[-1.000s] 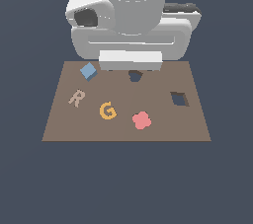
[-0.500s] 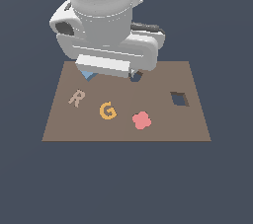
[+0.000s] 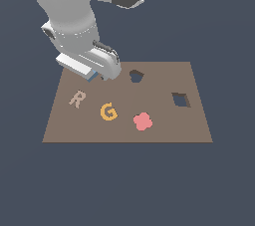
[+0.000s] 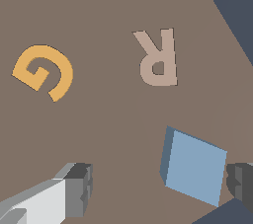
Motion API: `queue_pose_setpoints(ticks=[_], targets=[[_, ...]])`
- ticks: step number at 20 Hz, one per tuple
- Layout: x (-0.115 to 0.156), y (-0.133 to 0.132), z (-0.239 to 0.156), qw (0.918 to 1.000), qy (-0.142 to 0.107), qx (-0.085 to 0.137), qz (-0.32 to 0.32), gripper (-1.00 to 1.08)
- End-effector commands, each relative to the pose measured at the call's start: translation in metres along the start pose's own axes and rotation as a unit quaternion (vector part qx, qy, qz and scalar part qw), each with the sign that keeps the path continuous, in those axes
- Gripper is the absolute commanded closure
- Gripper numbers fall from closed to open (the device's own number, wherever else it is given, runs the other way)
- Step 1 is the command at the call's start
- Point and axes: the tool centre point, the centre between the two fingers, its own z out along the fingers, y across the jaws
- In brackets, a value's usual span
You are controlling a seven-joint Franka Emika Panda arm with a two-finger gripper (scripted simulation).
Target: Insert a designated object into the corresponding slot on a board.
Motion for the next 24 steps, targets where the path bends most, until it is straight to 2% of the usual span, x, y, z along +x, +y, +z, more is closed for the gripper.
queue_pose_setpoints(ticks=[1,8,24], targets=[[-0.004,0.016,0.012,0.9995,0.000,0.000,0.033,-0.92],[-0.013,0.039,0.029,0.9969,-0.001,-0.001,0.079,-0.92],[-0.014,0.039,0.050,0.9967,-0.001,0.000,0.081,-0.92]])
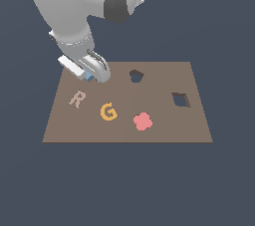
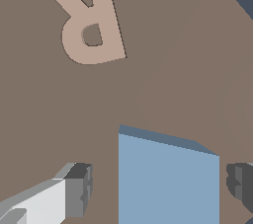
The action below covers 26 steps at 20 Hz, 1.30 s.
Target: Insert a designated object into the corresponding slot on a board.
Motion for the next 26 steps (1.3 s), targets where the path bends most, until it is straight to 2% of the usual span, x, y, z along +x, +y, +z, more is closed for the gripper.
queue_pose_setpoints(ticks=[1,18,22,26], targets=[[0.000,0.000,0.001,1.0000,0.000,0.000,0.000,1.08],[0.000,-0.002,-0.002,1.0000,0.000,0.000,-0.002,1.08],[0.000,-0.016,-0.002,0.9998,0.000,0.000,-0.018,1.08],[-0.001,-0.043,-0.003,0.9988,0.001,0.000,-0.050,1.08]])
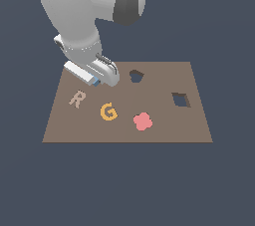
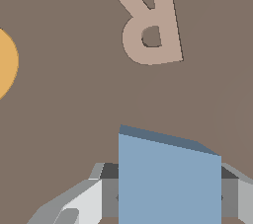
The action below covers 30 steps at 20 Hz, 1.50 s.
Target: Insert a designated object into the corresponding slot on a board.
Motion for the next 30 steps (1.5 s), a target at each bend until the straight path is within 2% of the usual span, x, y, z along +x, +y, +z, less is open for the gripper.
queue_pose_setpoints(ticks=[1,5,8,13,18,21,24,27,30], targets=[[0.000,-0.021,-0.001,0.9997,0.000,0.000,-0.024,1.08],[-0.004,-0.067,-0.002,0.9970,0.000,0.000,-0.077,1.08],[-0.012,-0.112,-0.003,0.9915,0.001,0.000,-0.130,1.08],[-0.039,-0.187,-0.005,0.9749,0.001,0.000,-0.223,1.08],[-0.070,-0.243,-0.006,0.9554,0.001,0.000,-0.295,1.08],[-0.087,-0.267,-0.007,0.9446,0.000,0.000,-0.328,1.08],[-0.099,-0.281,-0.007,0.9371,0.000,0.000,-0.349,1.08],[-0.104,-0.286,-0.007,0.9342,0.000,0.000,-0.357,1.08],[-0.103,-0.284,-0.007,0.9352,0.000,0.000,-0.354,1.08]])
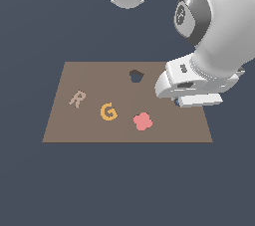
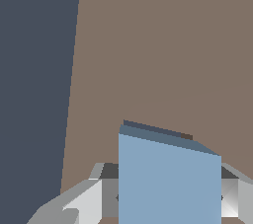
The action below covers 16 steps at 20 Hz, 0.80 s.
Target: Insert a designated object into the corresponding slot on a board.
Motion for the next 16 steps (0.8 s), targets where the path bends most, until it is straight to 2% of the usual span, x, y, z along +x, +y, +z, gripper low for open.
queue_pose_setpoints(ticks=[1,8,9,16], targets=[[0.0000,0.0000,0.0000,1.0000,0.000,0.000,0.000,1.08],[0.0002,0.0017,0.0098,1.0000,0.000,0.000,0.001,1.08],[0.0002,0.0017,0.0098,1.0000,0.000,0.000,0.001,-0.92],[0.0002,0.0017,0.0098,1.0000,0.000,0.000,0.001,-0.92]])
